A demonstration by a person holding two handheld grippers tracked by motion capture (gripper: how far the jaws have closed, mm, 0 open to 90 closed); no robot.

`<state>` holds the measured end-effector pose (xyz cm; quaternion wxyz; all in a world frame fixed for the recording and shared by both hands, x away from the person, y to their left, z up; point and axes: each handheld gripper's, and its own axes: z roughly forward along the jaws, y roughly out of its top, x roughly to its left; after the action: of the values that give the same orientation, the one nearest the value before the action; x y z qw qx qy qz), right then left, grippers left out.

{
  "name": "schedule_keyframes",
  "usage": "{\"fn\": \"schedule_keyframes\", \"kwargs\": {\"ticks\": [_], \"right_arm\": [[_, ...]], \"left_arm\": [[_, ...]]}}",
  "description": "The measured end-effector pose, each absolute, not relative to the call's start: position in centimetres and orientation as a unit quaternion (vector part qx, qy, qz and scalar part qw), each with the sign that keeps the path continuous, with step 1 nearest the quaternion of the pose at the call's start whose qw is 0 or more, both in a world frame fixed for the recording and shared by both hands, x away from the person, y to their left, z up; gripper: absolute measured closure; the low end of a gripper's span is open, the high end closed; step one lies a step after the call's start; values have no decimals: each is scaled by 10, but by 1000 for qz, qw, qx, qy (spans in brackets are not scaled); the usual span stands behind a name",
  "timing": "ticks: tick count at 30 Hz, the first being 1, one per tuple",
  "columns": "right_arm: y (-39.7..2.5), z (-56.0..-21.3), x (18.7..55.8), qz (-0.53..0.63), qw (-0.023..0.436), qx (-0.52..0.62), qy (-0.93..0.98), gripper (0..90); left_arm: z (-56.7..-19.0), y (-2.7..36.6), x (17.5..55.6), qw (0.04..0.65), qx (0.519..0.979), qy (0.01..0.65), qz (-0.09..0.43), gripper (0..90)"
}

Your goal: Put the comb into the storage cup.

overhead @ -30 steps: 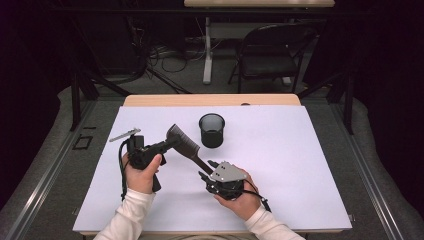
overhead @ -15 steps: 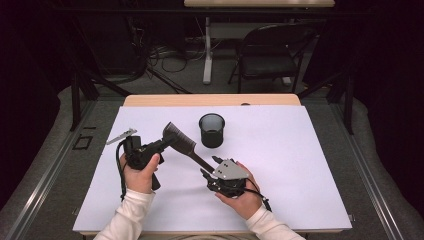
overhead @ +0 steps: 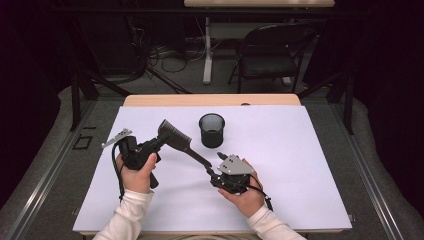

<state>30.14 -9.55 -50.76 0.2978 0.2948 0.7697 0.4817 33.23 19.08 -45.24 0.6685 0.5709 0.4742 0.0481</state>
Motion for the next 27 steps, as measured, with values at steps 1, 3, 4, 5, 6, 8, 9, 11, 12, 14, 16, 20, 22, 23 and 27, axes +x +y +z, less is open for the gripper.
{"fn": "schedule_keyframes", "kwargs": {"ticks": [1,3,4,5,6,8,9,11,12,14,16,20,22,23,27], "right_arm": [[-96,-508,302,480,298,297,769,430],[-98,-507,304,476,301,300,770,430],[-98,-507,304,476,305,302,768,428],[-99,-507,304,477,306,303,767,425],[-99,-507,304,478,306,304,765,423],[-100,-506,305,480,303,307,764,415],[-101,-507,305,483,304,309,761,409],[-102,-506,306,485,297,314,760,408],[-103,-507,307,486,296,316,760,403],[-105,-507,308,487,294,320,758,383],[-107,-507,309,488,292,326,755,371],[-112,-506,312,495,287,336,749,352],[-114,-506,314,495,285,338,748,347],[-115,-506,314,496,281,340,748,344],[-118,-507,317,495,278,343,749,343]], "left_arm": [[-453,191,332,669,571,473,50,841],[-453,192,332,670,571,472,54,840],[-453,192,332,670,570,472,55,841],[-453,192,332,671,570,471,57,841],[-453,193,332,671,570,470,58,840],[-453,193,332,673,570,468,61,840],[-453,193,331,674,569,467,62,841],[-452,194,331,675,568,466,66,841],[-452,194,331,675,569,464,68,841],[-452,195,331,677,567,463,71,841],[-452,197,331,678,567,462,73,841],[-451,198,331,679,566,461,77,840],[-451,199,331,679,567,461,78,841],[-451,199,331,679,567,460,78,841],[-451,200,331,680,565,460,80,840]]}}
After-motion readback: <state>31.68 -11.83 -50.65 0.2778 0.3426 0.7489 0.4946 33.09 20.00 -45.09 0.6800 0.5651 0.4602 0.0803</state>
